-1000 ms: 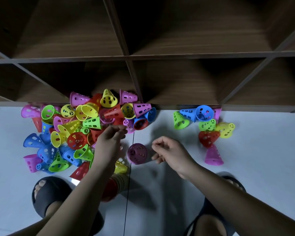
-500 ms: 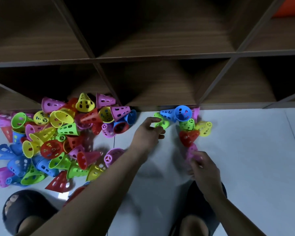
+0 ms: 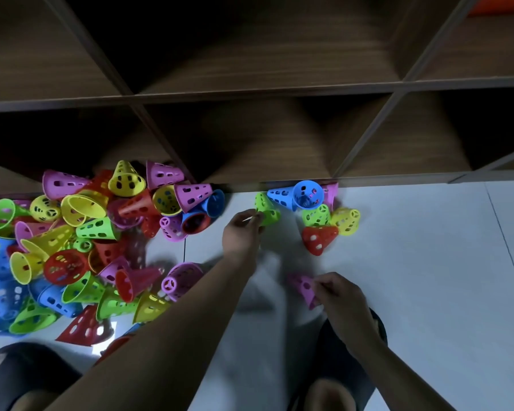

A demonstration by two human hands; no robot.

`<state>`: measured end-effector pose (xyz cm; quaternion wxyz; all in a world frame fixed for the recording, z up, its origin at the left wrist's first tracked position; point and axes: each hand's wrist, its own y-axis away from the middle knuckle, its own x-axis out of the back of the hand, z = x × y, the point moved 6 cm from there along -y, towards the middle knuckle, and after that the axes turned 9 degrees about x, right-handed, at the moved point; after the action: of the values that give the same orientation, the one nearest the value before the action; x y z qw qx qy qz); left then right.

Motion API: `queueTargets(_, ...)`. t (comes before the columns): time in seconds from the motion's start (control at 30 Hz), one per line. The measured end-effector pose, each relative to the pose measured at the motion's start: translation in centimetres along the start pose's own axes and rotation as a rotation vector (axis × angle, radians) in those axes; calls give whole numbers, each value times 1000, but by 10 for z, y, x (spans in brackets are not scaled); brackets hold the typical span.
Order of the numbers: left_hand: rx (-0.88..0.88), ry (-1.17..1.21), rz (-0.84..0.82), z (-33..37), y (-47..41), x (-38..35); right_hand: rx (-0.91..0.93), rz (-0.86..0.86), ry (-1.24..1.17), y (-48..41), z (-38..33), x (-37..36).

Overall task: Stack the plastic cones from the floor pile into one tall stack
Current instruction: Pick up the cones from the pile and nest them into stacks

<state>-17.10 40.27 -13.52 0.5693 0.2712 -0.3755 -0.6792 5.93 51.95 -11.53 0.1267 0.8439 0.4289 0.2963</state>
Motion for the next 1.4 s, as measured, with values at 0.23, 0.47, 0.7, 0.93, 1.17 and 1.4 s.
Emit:
queueTargets(0.23, 137, 187, 37, 0, -7, -15, 89, 27, -100, -26, -22, -19)
queueTargets(0.47, 138, 184, 40, 10, -3, -6, 117, 77, -183, -62, -25, -38)
queueTargets(0.7, -49, 192, -25, 8, 22, 30, 18, 1, -143, -82, -26, -69)
queueTargets(0.93, 13, 240, -8, -18, 19, 41, -132, -92, -244, -112, -12, -103)
queueTargets(1.17, 16, 153, 42, -24, 4, 37, -43, -68, -145, -96, -34, -80)
queueTargets(1.4, -92, -99, 179, -14, -2, 44, 500, 309, 460, -64, -70, -14)
